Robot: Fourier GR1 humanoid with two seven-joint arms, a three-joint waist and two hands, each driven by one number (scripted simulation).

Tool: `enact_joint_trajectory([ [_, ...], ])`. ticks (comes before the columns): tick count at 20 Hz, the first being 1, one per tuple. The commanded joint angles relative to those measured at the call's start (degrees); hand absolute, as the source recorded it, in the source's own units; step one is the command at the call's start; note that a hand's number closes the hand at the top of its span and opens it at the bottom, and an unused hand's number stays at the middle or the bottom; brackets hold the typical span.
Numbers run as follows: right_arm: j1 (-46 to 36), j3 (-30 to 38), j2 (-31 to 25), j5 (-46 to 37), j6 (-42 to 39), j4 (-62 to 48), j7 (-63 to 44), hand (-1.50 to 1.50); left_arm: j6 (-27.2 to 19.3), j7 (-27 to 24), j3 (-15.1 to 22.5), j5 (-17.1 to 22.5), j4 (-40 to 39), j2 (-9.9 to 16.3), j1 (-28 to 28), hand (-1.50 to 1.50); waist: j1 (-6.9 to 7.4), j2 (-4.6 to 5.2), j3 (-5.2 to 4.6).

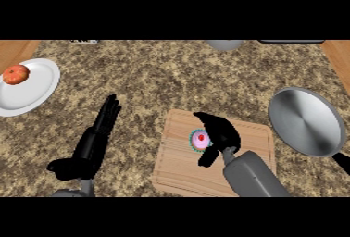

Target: Pick the cupcake from the cutting board and place it in the pan

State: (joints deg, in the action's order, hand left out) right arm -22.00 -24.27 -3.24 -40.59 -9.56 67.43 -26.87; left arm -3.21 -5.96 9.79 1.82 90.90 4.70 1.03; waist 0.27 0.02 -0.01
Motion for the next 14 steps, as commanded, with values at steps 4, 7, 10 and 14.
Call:
enact_joint_trajectory([
  [4, -5.0, -0.2, 1.2, -5.2, -3.4, -5.9, 3.1, 1.50, 0.9, 0.1, -0.7, -0.8, 0.9, 0.1, -1.2, 0.00, 0.04, -0.02, 0.01],
  [7, -2.6, -2.3, 3.1, -8.0, 1.8, -9.8, 6.2, 1.50, 1.0, 1.1, -2.8, 0.0, -2.9, -0.8, 4.6, 0.00, -0.08, 0.03, 0.01],
  [10, 2.5, -1.8, 0.2, -9.6, 1.2, -3.6, 8.5, 1.50, 2.1, 1.7, -2.8, 0.2, 0.2, 0.1, 0.9, 0.00, -0.25, -0.08, 0.01],
  [14, -3.0, 1.1, 2.3, -13.5, 6.0, -6.4, 8.1, 1.50, 0.9, 0.9, -2.1, -1.6, -2.1, -1.9, 2.9, 0.00, -0.16, 0.00, 0.01],
])
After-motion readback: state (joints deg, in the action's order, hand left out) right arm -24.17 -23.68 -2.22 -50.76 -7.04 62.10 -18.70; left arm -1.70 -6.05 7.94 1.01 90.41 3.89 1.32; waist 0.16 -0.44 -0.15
